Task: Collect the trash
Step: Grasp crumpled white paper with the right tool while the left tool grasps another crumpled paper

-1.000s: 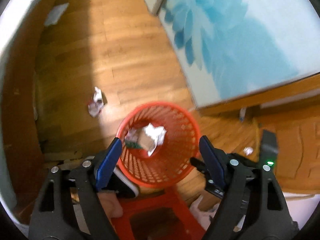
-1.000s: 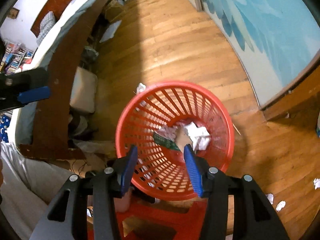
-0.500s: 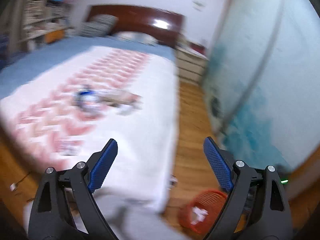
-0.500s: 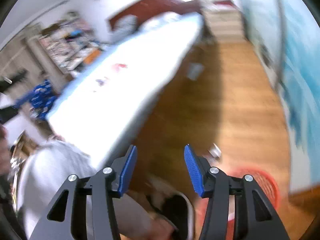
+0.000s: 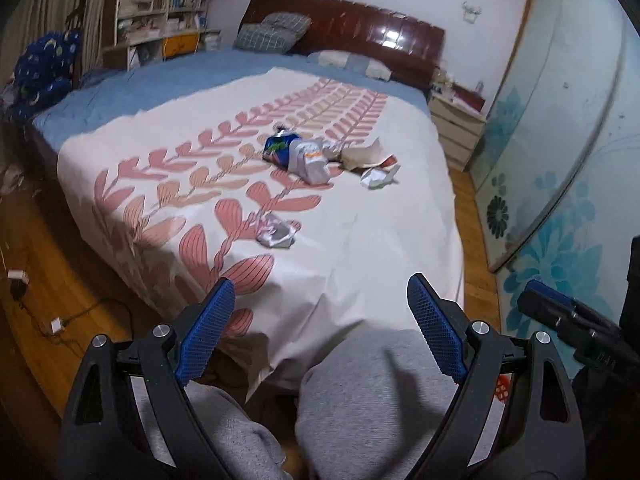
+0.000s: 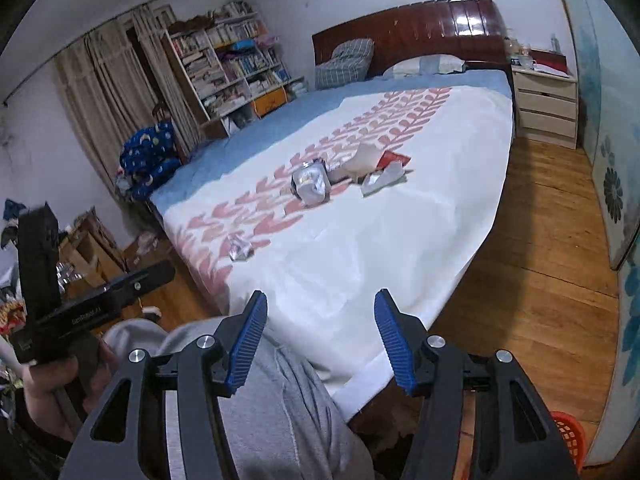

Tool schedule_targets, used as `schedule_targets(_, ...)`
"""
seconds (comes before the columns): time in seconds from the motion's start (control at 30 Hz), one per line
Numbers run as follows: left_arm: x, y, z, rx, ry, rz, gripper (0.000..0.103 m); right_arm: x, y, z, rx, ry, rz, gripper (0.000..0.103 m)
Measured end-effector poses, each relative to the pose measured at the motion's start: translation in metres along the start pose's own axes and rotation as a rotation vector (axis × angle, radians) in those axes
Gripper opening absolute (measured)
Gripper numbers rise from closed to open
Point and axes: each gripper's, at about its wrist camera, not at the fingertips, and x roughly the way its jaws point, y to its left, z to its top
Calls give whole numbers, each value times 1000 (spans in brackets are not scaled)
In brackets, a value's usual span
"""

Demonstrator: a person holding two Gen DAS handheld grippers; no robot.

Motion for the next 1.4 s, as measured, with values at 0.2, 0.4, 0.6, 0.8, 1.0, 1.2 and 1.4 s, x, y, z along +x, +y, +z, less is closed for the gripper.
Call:
schedule_targets(0.2, 7, 14, 3, -44, 4, -17, 87, 68, -21, 39, -44, 0, -80, 68)
schedule_targets(0.4, 9, 10, 4, -34, -4, -11, 87, 203, -45, 120, -173, 18, -244, 76)
schedule_targets(0.6, 20, 14, 6, -76, 26, -7, 87, 321, -51, 166, -167, 137, -277, 76)
schedule_targets(0.8, 33, 21, 11, -116, 72, 23, 87, 331, -56, 153, -119, 161, -215, 24)
schedule_targets(1.0, 47, 35, 26, -130, 53, 65, 87, 257, -51, 112, -81, 93, -104, 22)
schedule_targets(1.2, 114, 49, 45, -145, 169, 100, 87, 157, -44, 53, 49, 44, 21, 22)
schedule_targets(1.4, 158, 40, 50, -51, 219, 200, 83, 99, -35, 8, 23, 60, 16, 22)
